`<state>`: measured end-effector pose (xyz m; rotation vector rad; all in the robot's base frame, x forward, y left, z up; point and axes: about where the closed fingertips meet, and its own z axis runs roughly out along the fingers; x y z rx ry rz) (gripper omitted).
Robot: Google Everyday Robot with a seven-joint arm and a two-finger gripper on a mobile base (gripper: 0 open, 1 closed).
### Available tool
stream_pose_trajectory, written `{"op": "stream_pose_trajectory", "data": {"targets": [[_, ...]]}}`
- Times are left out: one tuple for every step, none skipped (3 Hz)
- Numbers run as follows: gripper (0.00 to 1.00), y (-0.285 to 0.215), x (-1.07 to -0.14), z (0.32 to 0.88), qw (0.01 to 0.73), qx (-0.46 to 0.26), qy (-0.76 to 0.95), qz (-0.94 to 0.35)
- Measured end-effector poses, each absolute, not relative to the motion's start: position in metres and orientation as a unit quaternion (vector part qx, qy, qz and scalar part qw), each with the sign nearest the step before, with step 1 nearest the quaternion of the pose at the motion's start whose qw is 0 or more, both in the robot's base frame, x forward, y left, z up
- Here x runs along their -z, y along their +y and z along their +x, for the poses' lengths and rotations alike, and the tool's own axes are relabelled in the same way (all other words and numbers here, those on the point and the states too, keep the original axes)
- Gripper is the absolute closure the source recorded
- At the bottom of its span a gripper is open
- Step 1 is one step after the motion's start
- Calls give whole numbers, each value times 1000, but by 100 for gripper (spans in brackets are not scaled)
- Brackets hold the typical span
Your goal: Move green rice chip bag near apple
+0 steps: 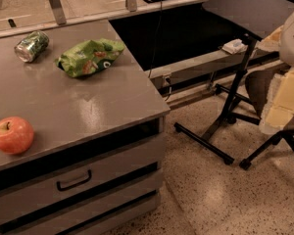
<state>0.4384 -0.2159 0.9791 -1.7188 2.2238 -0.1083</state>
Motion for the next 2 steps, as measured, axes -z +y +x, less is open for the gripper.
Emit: {"op": "stream_pose_trajectory", "data": {"targets": [[0, -216, -979, 438, 164, 38, 780, -603], [0, -213, -987, 457, 185, 48, 764, -617]]}}
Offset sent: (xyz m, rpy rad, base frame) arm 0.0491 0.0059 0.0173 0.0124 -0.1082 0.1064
